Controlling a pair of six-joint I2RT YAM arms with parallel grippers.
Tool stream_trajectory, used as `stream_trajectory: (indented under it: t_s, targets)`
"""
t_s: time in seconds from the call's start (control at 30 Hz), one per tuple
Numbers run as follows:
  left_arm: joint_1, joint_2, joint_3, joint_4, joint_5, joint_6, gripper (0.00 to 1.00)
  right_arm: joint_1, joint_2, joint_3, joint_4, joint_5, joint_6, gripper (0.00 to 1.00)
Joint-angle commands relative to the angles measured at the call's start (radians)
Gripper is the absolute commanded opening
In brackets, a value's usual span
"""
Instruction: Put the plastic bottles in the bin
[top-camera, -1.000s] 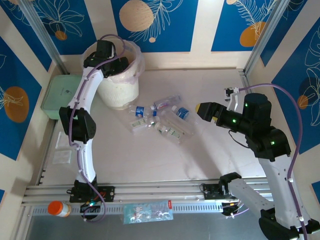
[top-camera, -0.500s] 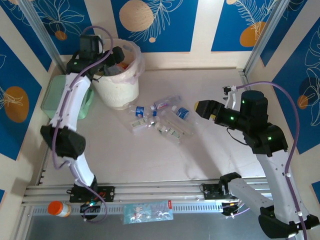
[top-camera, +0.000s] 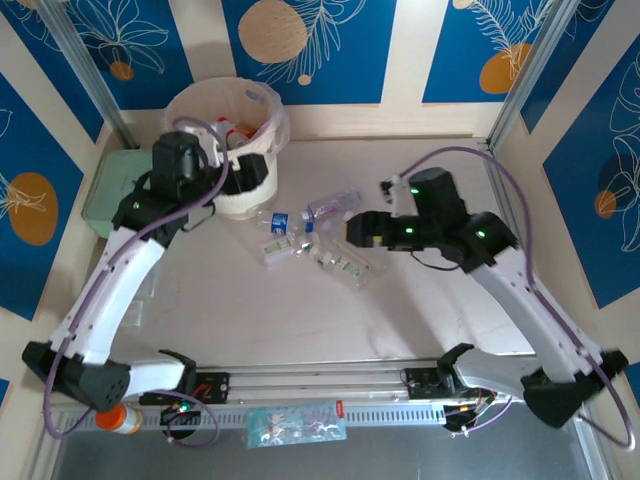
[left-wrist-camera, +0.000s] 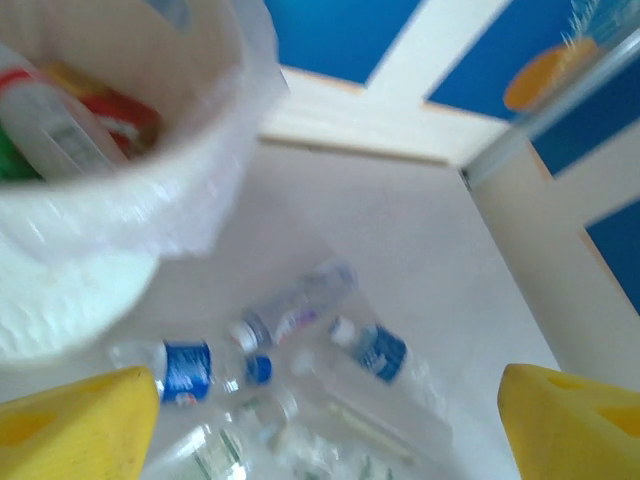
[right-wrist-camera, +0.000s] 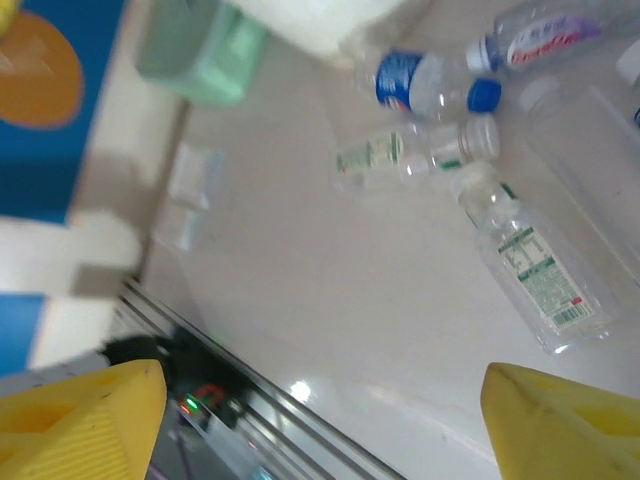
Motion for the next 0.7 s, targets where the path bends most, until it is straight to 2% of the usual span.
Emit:
stream_trajectory:
  t_s: [0.0, 0.13, 0.33, 0.53, 0.67]
  targets:
    - [-0.058, -0.102, -0.101, 0.014, 0.038, -0.009, 0.87, 0.071, 0.114, 0.051, -0.134, 0.154, -0.141, 0.83]
    - [-0.087, -0.215, -0.226, -0.001, 0.055, -0.019, 0.86, 0.102, 0.217, 0.022, -0.122, 0.193, -0.173, 0.82]
    - [-0.088, -0.371, -0.411, -0.060, -0.028, 0.022, 0.88, 0.105, 0.370, 0.012, -0.101, 0.248, -0.219, 0.82]
    - [-0.087, -0.447, -0.522, -0.064, -0.003, -0.013, 0.88, 0.091, 0.488, 0.003, -0.065, 0.297, -0.249, 0.85]
    - [-0.087, -0.452, -0.537, -0.058, 0.010, -0.007, 0.88, 0.097, 0.571, 0.022, -0.066, 0.335, -0.271, 0.86]
